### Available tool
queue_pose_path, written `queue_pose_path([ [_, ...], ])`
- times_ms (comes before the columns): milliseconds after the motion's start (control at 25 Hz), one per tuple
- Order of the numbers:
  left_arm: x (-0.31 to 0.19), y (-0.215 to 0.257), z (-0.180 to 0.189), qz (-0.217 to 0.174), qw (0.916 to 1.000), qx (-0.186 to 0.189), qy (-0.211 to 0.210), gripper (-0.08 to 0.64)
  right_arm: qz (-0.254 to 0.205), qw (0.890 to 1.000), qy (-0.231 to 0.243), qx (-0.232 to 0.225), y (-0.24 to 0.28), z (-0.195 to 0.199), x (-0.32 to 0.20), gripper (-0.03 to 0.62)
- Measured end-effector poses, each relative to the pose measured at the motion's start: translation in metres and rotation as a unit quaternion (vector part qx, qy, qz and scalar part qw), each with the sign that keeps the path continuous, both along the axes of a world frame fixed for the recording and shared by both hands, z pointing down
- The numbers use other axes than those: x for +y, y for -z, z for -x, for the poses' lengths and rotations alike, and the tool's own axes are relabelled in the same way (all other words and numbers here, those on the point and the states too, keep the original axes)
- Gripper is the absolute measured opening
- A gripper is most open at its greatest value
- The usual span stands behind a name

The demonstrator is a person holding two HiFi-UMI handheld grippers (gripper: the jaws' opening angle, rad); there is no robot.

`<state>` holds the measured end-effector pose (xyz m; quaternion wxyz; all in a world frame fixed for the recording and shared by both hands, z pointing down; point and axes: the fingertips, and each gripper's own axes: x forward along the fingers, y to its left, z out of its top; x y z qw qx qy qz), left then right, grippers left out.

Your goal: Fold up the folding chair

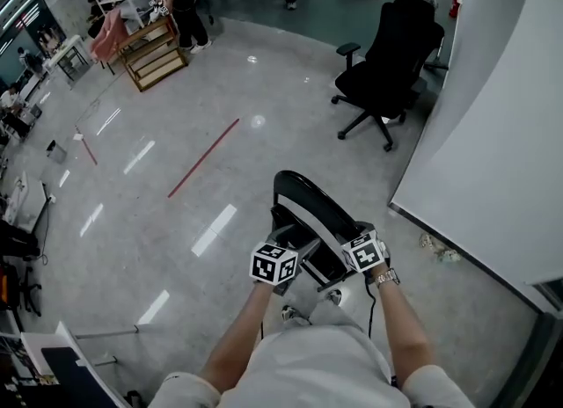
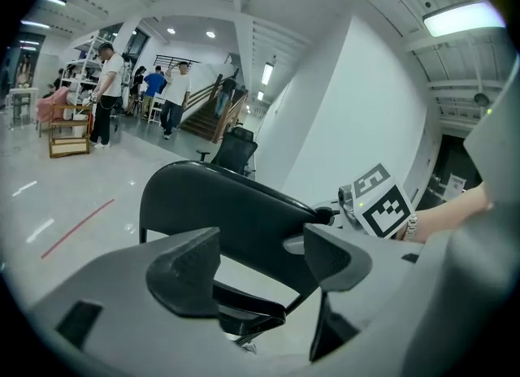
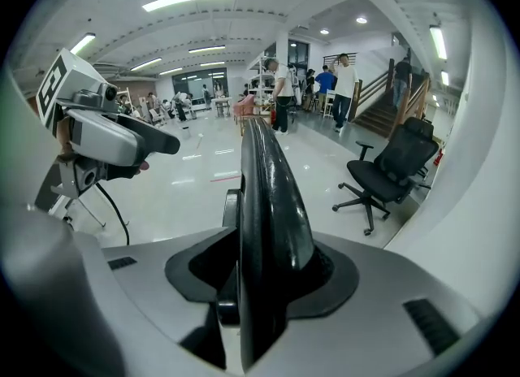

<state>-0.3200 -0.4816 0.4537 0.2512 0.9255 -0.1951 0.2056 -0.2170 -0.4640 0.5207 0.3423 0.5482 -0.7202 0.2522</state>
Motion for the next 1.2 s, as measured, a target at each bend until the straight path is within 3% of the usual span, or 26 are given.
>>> queue_pose_path([
  [240,-0.026,0.012,-0.028,-0.025,0.9992,-0.027,-0.015,0.33,0.027,0.999,0.011,-0.041,-0.001,-0.012,-0.004,0.162],
  [440,-0.033,0.019,-0.032,-0.056,0.9965,-0.043,-0.045,0.33,0.03,0.998,0.016,-0.05,0.001,-0.011,0.001,0.126],
  [800,-0.061,0.017,-0.029,-0.107,0.9801,-0.105,-0.13,0.33,0.046,0.997,0.021,-0.062,0.002,-0.013,0.002,0.102],
  [1000,-0.087,0.0,-0.029,-0.144,0.9554,-0.144,-0.214,0.33,0.048,0.996,0.03,-0.068,0.0,-0.01,0.0,0.089],
  [1200,-0.112,-0.018,-0.032,-0.194,0.9115,-0.195,-0.306,0.33,0.051,0.995,0.035,-0.072,0.004,-0.003,0.003,0.082],
])
